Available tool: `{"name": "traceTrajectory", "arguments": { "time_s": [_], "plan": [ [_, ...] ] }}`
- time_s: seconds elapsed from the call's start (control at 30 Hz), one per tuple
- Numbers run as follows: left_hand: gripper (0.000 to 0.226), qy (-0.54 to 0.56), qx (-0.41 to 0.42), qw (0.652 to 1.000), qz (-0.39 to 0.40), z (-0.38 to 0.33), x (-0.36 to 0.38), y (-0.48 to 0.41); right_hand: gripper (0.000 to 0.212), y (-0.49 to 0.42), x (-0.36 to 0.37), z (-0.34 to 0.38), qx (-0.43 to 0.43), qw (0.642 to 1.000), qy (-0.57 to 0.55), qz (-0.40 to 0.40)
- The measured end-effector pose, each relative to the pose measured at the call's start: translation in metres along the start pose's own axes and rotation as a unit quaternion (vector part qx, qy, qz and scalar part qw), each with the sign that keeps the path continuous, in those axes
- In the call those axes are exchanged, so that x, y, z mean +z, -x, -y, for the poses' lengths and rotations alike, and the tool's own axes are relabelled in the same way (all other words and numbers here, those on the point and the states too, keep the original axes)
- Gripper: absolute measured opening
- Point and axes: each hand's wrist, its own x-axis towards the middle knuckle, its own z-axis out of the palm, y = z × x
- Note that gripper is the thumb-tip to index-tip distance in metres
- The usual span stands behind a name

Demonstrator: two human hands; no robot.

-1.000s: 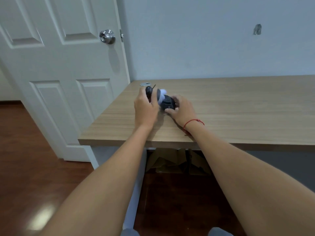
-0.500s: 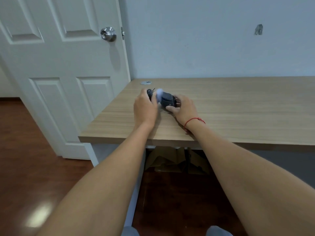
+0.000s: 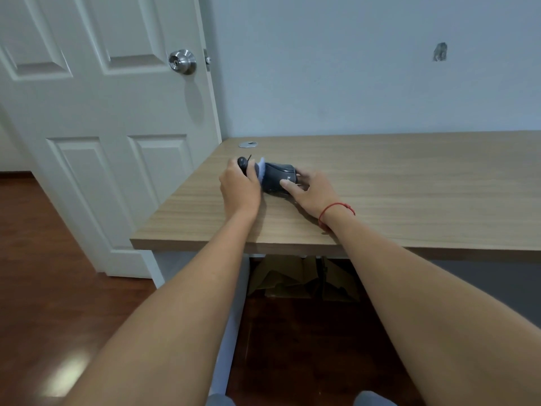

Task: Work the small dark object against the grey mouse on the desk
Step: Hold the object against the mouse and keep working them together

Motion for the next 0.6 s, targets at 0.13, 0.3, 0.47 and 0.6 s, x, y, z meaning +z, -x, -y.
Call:
{"name": "traceTrajectory", "arguments": {
  "time_s": [0.13,0.3,0.47,0.6],
  "plan": [
    [0.027,0.085,0.050,0.995,0.006,-0.009,-0.002,0.004,0.033,-0.002,0.000,-0.001,0.006,1.000,0.004,-0.007],
    [0.027,0.029,0.044,0.999,0.002,-0.006,0.000,0.004,0.036,0.000,0.000,0.002,0.006,1.000,0.003,0.000],
    [0.024,0.002,0.012,1.000,0.024,-0.005,-0.003,0.003,0.038,-0.001,-0.002,0.001,0.034,0.999,-0.014,-0.016],
    [0.023,0.042,0.106,0.991,0.072,-0.013,-0.004,0.010,0.052,0.000,-0.005,0.001,0.052,0.998,-0.024,-0.023]
  ]
}}
